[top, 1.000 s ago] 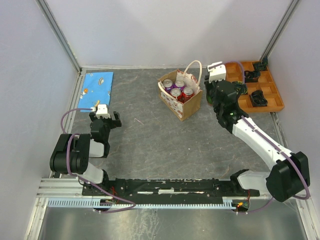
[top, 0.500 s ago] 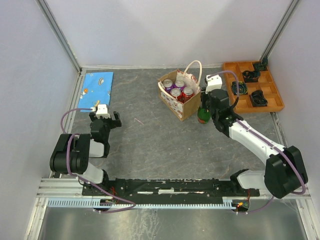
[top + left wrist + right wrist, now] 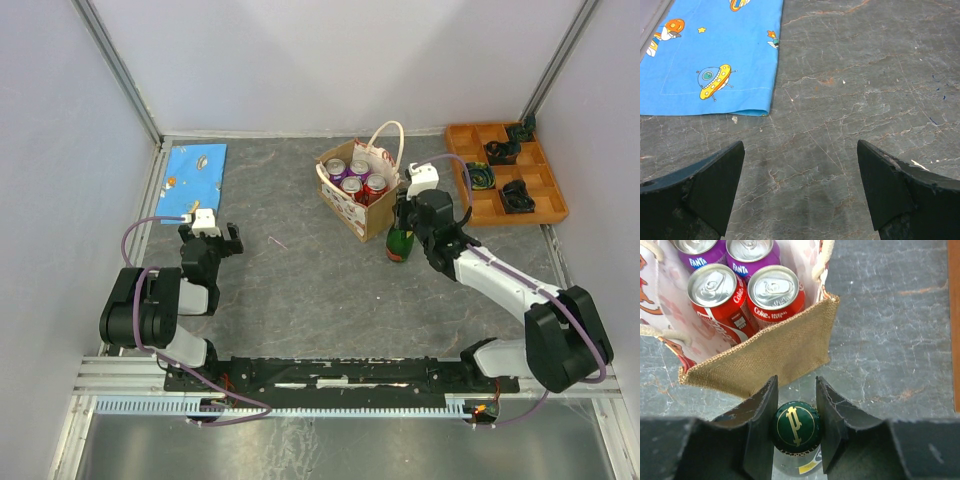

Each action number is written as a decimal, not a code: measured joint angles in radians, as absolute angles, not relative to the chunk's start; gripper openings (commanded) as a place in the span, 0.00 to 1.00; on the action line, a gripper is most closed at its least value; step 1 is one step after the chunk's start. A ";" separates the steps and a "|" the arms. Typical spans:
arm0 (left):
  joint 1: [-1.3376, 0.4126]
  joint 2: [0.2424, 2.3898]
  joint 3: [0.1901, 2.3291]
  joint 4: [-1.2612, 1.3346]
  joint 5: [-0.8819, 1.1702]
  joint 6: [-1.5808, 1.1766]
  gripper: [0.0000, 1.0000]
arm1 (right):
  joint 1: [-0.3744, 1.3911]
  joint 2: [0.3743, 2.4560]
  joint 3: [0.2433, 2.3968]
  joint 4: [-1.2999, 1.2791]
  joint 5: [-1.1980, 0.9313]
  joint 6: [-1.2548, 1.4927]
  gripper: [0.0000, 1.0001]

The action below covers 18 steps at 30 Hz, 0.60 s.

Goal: Take the beverage out of the canvas bag

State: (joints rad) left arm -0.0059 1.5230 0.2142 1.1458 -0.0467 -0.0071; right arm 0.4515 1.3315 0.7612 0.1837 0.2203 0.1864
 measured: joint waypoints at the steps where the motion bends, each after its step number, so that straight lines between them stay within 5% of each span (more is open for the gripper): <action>1: -0.006 1.523 0.214 1.146 -0.047 -0.007 0.99 | 0.451 1.324 0.750 0.197 0.217 0.186 0.00; 9: -0.006 1.523 0.214 1.146 -0.047 -0.007 0.99 | 0.452 1.301 0.651 0.374 0.203 0.186 0.06; 13: -0.006 1.523 0.214 1.146 -0.047 -0.007 0.99 | 0.458 1.269 0.613 0.395 0.204 0.186 0.56; 18: -0.006 1.523 0.214 1.146 -0.047 -0.007 0.99 | 0.470 1.242 0.604 0.389 0.212 0.182 0.96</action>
State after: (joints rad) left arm -0.0059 1.5230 0.2142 1.1458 -0.0467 -0.0071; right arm 0.4702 1.2419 0.6037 0.3885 0.2119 0.1822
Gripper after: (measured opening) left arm 0.992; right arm 0.801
